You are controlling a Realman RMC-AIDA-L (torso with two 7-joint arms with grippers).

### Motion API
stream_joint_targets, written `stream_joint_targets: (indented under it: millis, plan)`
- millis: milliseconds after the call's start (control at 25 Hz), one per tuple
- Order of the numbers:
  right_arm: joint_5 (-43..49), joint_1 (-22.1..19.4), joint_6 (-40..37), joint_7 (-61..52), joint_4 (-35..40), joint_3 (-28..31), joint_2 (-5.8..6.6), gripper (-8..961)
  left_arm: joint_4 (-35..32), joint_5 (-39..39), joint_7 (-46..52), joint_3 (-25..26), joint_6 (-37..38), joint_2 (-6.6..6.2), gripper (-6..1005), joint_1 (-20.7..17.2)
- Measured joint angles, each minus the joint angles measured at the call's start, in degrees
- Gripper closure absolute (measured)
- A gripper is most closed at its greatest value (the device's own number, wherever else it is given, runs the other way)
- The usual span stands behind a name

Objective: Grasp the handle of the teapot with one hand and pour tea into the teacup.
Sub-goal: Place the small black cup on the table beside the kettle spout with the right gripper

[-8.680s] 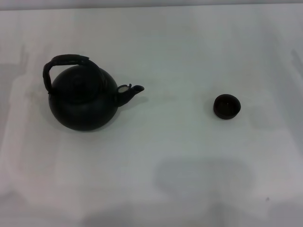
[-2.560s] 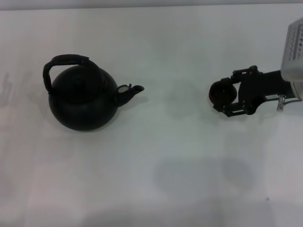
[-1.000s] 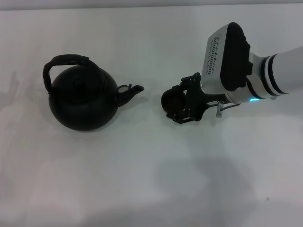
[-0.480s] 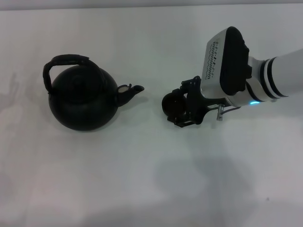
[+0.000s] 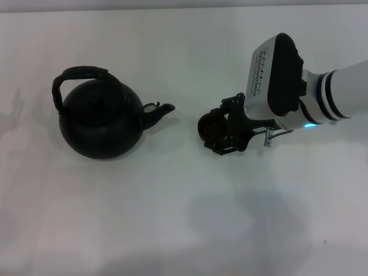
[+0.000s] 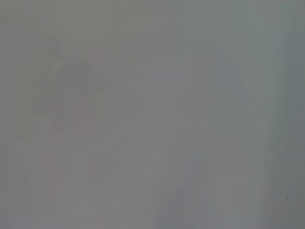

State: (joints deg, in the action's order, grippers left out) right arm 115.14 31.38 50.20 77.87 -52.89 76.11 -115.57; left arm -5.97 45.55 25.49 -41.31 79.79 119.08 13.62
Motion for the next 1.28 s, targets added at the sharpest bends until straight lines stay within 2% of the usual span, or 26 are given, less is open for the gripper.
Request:
stream_joint_targets:
  millis: [480,1000,1280]
  plan:
    - [0.1,0.4,0.4,-0.4,0.0,0.0,0.00,205,-0.1,0.0,0.1,-0.1,0.0,-0.08,316,-0.1]
    - [-0.5,0.4,1.4,-1.1,-0.2,1.0,0.14,101,-0.3,0.0,0.2,-0.8,0.0,-0.09,317,-0.4]
    - [-0.6,0.2,5.3,-1.2,-1.8,5.4,0.25,96,-0.3,0.0,0.2,-1.1,0.1,-0.17,317,-1.0]
